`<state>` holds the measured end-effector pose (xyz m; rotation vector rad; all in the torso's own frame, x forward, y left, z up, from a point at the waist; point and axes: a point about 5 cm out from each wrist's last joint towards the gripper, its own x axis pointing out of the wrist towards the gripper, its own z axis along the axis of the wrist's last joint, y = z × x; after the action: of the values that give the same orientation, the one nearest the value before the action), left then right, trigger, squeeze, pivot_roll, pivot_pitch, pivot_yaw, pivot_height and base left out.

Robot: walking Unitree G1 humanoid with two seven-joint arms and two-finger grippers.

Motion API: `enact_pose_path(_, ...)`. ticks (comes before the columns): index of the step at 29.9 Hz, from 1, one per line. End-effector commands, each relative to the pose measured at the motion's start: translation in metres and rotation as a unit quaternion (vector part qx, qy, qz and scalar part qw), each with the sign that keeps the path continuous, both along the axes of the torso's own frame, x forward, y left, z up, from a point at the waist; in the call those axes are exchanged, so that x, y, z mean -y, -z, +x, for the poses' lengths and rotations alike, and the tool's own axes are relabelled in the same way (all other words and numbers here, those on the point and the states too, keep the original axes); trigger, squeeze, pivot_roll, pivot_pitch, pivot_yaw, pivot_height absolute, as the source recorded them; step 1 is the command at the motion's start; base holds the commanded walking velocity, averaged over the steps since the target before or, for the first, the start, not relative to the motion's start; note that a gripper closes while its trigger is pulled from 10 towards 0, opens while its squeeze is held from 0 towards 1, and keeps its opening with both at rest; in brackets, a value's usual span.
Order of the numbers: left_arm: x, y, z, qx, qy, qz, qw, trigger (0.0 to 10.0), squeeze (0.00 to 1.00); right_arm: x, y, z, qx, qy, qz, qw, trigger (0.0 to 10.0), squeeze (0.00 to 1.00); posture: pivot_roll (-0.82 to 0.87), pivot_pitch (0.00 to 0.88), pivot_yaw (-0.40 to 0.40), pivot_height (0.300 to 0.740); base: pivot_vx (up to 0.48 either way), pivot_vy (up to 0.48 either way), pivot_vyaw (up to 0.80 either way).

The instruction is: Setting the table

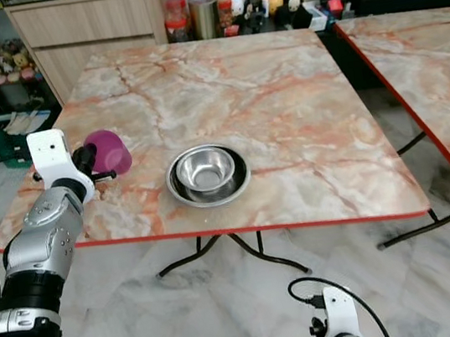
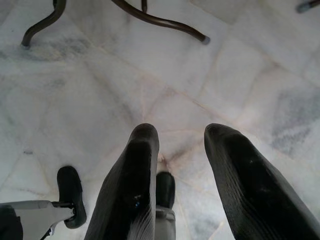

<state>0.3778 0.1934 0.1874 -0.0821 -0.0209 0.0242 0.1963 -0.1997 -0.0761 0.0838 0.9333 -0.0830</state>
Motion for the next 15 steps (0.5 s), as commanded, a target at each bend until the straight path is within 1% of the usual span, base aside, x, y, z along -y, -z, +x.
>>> enact_pose_path(1,-0.0023,-0.0049,-0.0009,0.004,-0.007,0.002,1.0,10.0,0.0,0.0006,0.0008,-0.0016,-0.003,0.003,0.003,1.0,10.0,0.0,0.08,0.048,-0.014,0.74,0.405,0.0,0.0)
enact_pose_path(7,-0.0023,-0.0083,-0.003,0.012,-0.011,0.002,1.0,10.0,0.0,0.0007,0.0008,-0.0017,-0.005,0.0,0.003,1.0,10.0,0.0,0.08,0.046,-0.019,0.74,0.389,0.0,0.0)
enact_pose_path(11,-0.0032,-0.0106,-0.004,0.017,-0.009,0.002,1.0,10.0,0.0,0.0006,0.001,-0.002,-0.006,-0.002,0.004,1.0,10.0,0.0,0.08,0.044,-0.02,0.74,0.0,0.0,0.0)
enact_pose_path(14,-0.005,-0.0107,-0.0048,0.011,-0.013,0.002,1.0,10.0,0.0,0.0004,0.0011,-0.0022,-0.006,-0.003,0.005,1.0,10.0,0.0,0.08,0.044,-0.019,0.74,0.0,0.0,0.0)
enact_pose_path(15,-0.0067,-0.0113,-0.0053,0.004,-0.016,0.009,1.0,10.0,0.0,0.0003,0.0012,-0.0023,-0.007,-0.004,0.006,1.0,10.0,0.0,0.08,0.044,-0.019,0.74,0.0,0.0,0.0)
